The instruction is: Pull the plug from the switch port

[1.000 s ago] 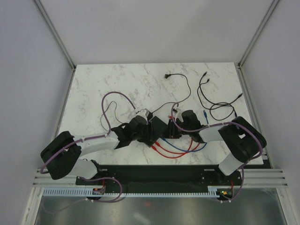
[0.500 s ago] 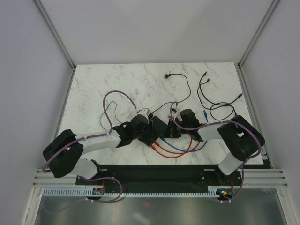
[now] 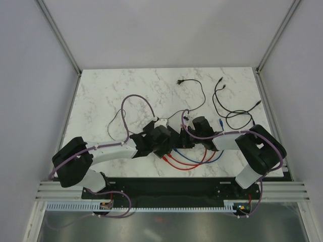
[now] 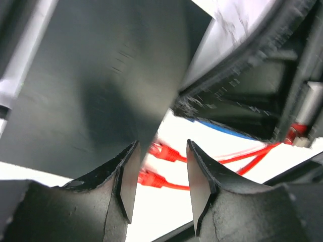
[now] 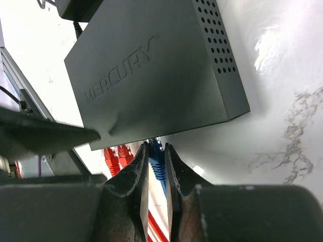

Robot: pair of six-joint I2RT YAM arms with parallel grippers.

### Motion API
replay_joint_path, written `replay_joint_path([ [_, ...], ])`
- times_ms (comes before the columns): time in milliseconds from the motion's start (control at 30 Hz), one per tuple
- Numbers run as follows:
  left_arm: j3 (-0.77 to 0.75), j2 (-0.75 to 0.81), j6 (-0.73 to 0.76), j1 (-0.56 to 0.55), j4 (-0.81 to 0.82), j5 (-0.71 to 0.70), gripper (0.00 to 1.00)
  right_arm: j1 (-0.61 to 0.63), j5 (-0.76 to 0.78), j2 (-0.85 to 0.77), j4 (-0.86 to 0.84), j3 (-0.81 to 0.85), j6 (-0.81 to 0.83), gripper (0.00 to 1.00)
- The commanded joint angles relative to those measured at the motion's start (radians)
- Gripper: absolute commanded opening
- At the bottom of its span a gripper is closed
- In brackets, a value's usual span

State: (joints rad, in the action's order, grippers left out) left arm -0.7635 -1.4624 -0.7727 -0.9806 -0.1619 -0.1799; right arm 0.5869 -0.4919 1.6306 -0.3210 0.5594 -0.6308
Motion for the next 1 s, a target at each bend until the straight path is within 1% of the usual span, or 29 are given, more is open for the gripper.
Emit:
replay_joint_path([
  [0,-0.106,-0.032,0.046,-0.067,-0.16,-0.197,0.5,-0.004,0.092,0.034,0.079,-0.004,0.049,0.0],
  [33,-0.147,-0.039,0.049,-0.079,-0.195,-0.226,0.5,-0.004,0.093,0.035,0.077,-0.004,0.049,0.0],
  [67,-0.164,-0.053,0.052,-0.105,-0.247,-0.284,0.5,-0.004,0.093,0.04,0.076,-0.003,0.051,0.0],
  [133,-0.189,-0.065,0.05,-0.125,-0.28,-0.332,0.51,-0.004,0.095,0.041,0.073,-0.004,0.049,0.0],
  [300,-0.235,-0.151,0.042,-0.13,-0.352,-0.369,0.5,-0.004,0.093,0.037,0.063,-0.007,0.046,0.0],
  [400,-0.286,-0.214,0.049,-0.144,-0.384,-0.391,0.5,-0.002,0.088,0.029,0.057,-0.01,0.045,0.0],
  [500,-0.315,-0.239,0.036,-0.171,-0.412,-0.434,0.5,-0.006,0.084,0.031,0.056,-0.009,0.042,0.0],
  [733,-0.335,-0.277,0.039,-0.176,-0.413,-0.429,0.51,-0.004,0.076,0.025,0.034,-0.029,0.031,0.0],
  [967,-0.393,-0.345,0.016,-0.159,-0.472,-0.426,0.52,-0.002,0.079,-0.011,0.043,-0.05,0.025,0.0],
])
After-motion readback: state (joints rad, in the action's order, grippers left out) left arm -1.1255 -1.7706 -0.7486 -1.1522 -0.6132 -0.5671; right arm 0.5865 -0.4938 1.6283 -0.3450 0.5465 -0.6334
